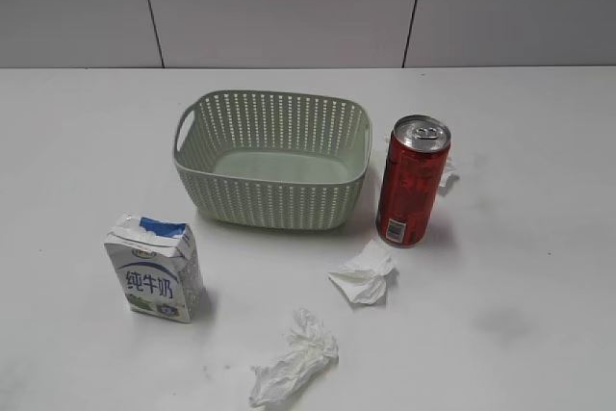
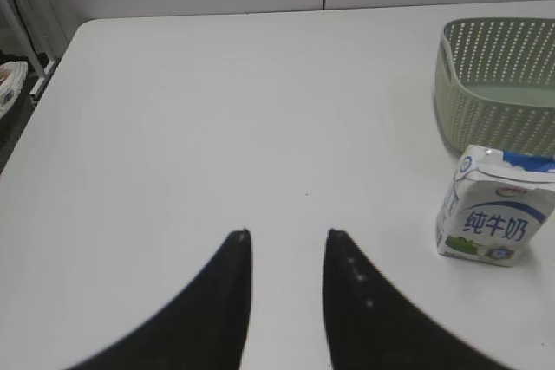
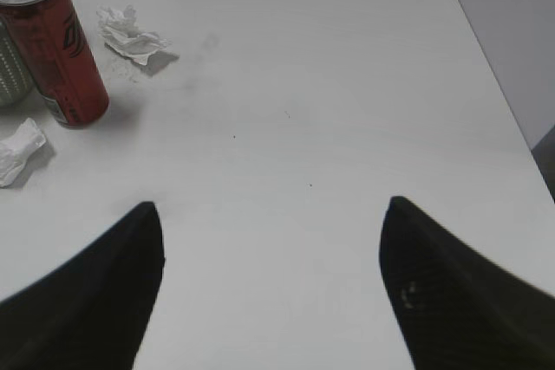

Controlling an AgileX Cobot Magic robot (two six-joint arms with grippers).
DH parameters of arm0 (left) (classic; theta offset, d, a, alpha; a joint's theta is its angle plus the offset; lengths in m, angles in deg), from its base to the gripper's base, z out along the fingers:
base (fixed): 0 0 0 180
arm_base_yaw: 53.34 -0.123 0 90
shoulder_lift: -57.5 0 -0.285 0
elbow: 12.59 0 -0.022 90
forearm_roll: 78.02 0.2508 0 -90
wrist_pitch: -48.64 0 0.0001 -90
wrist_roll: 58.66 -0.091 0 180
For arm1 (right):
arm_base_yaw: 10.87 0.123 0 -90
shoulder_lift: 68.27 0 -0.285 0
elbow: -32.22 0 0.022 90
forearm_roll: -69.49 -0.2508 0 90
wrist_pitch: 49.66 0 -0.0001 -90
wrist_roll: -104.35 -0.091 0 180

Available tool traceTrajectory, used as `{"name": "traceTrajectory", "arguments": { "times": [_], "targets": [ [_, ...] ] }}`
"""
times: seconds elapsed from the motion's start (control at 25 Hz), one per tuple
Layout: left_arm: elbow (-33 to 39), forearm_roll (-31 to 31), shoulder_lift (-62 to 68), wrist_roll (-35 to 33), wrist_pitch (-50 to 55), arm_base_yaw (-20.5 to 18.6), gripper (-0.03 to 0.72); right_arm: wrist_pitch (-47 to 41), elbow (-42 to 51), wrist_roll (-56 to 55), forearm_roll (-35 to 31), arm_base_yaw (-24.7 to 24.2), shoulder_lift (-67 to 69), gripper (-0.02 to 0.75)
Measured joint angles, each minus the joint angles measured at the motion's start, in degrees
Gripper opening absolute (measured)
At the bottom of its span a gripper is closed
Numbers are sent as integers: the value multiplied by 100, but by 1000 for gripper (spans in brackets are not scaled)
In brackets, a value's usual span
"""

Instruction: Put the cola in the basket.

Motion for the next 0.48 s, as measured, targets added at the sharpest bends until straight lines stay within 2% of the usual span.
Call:
{"name": "traceTrajectory", "arguments": {
  "times": [0.48],
  "targets": [
    [0,0,0,0,0,0,228,0,0,0,0,0,0,585]
  ]
}}
